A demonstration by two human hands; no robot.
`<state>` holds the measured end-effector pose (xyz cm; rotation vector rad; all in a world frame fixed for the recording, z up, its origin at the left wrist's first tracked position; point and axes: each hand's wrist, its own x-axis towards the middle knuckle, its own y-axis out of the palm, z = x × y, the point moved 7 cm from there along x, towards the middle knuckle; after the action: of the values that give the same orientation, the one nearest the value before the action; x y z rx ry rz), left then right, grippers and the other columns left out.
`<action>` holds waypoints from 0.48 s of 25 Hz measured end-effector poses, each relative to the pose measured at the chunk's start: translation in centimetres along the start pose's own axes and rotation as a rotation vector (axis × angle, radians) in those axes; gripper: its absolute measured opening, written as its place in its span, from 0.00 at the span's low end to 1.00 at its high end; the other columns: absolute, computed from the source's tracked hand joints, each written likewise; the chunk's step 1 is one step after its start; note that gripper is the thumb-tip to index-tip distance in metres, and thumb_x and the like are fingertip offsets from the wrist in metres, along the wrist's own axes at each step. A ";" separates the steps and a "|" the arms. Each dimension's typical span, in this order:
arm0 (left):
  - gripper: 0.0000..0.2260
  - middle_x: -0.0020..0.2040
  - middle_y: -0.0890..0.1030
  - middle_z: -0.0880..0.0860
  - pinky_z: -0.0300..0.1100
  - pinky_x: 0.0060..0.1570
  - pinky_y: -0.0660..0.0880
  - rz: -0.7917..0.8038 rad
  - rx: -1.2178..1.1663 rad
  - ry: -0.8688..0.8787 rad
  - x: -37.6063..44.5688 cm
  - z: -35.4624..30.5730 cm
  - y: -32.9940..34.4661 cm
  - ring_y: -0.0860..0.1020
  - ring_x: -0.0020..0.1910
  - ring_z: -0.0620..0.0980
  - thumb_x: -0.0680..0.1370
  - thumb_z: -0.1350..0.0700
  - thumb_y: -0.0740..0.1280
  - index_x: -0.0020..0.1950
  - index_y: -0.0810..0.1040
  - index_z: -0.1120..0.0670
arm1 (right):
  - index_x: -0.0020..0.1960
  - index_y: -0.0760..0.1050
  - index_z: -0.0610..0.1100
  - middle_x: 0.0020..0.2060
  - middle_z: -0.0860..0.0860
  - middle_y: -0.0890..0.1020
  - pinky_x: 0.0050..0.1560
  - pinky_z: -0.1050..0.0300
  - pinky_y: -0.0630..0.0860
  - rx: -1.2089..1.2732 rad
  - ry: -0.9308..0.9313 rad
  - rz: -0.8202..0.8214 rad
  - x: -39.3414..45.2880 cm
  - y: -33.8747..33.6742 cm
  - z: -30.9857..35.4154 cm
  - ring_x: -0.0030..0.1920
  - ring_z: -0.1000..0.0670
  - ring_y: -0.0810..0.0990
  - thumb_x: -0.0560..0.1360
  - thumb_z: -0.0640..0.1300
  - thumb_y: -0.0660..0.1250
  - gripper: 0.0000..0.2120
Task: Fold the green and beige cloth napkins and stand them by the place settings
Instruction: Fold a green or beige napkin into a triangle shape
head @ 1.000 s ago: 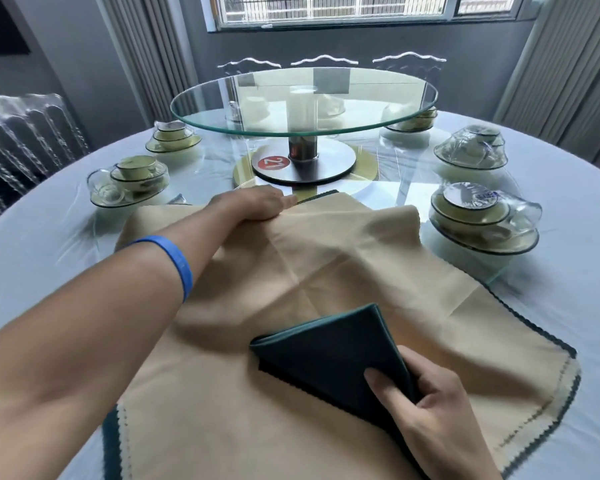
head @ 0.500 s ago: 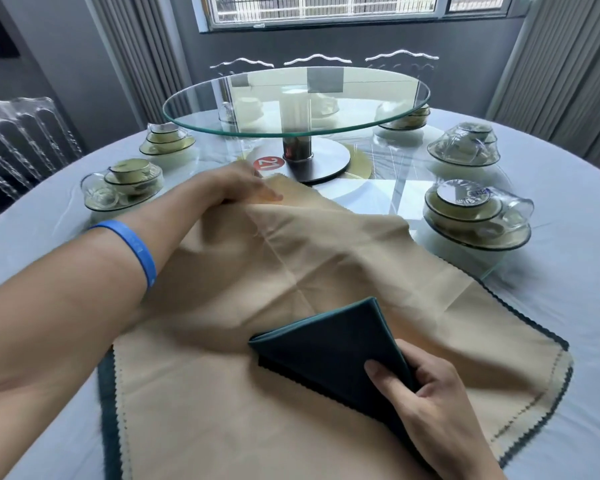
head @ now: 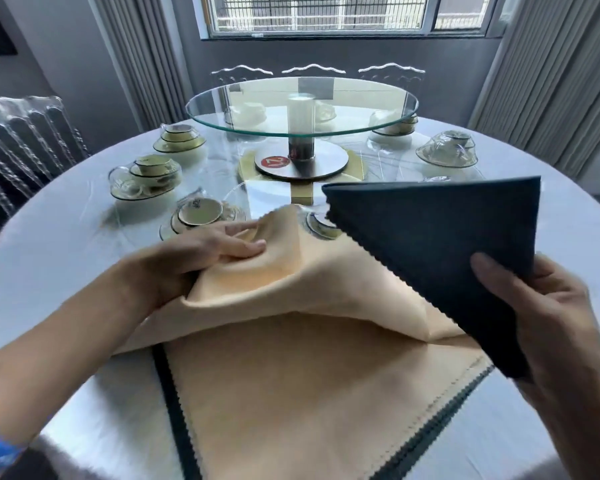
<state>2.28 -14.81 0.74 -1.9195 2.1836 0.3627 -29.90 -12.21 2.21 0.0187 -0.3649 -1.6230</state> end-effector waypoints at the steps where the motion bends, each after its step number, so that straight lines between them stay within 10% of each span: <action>1: 0.19 0.49 0.85 0.55 0.37 0.33 0.81 0.073 -0.014 -0.037 -1.4 1.6 0.9 0.83 0.34 0.48 0.68 0.60 0.75 0.59 0.83 0.53 | 0.45 0.84 0.43 0.45 0.44 0.86 0.48 0.49 0.80 0.004 -0.022 -0.003 0.1 0.6 1.4 0.45 0.42 0.84 0.71 0.42 0.70 0.06; 8: 0.19 0.60 0.83 0.56 0.41 0.53 0.76 0.219 0.237 -0.174 -4.1 11.1 2.4 0.81 0.53 0.48 0.74 0.64 0.68 0.64 0.78 0.52 | 0.45 0.83 0.44 0.39 0.48 0.85 0.34 0.61 0.75 -0.262 -0.058 0.059 1.7 8.4 1.5 0.36 0.51 0.80 0.75 0.34 0.66 0.09; 12: 0.16 0.46 0.84 0.59 0.46 0.42 0.73 0.071 0.467 -0.026 -3.7 12.3 0.6 0.78 0.40 0.51 0.76 0.59 0.67 0.62 0.75 0.45 | 0.45 0.80 0.44 0.37 0.49 0.84 0.40 0.54 0.80 -0.601 -0.070 0.084 3.1 13.5 -5.3 0.39 0.48 0.82 0.71 0.41 0.64 0.07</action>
<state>2.13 -7.35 -9.76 -1.5755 2.0882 -0.1070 -15.87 -16.93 1.14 -0.5033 0.0793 -1.5962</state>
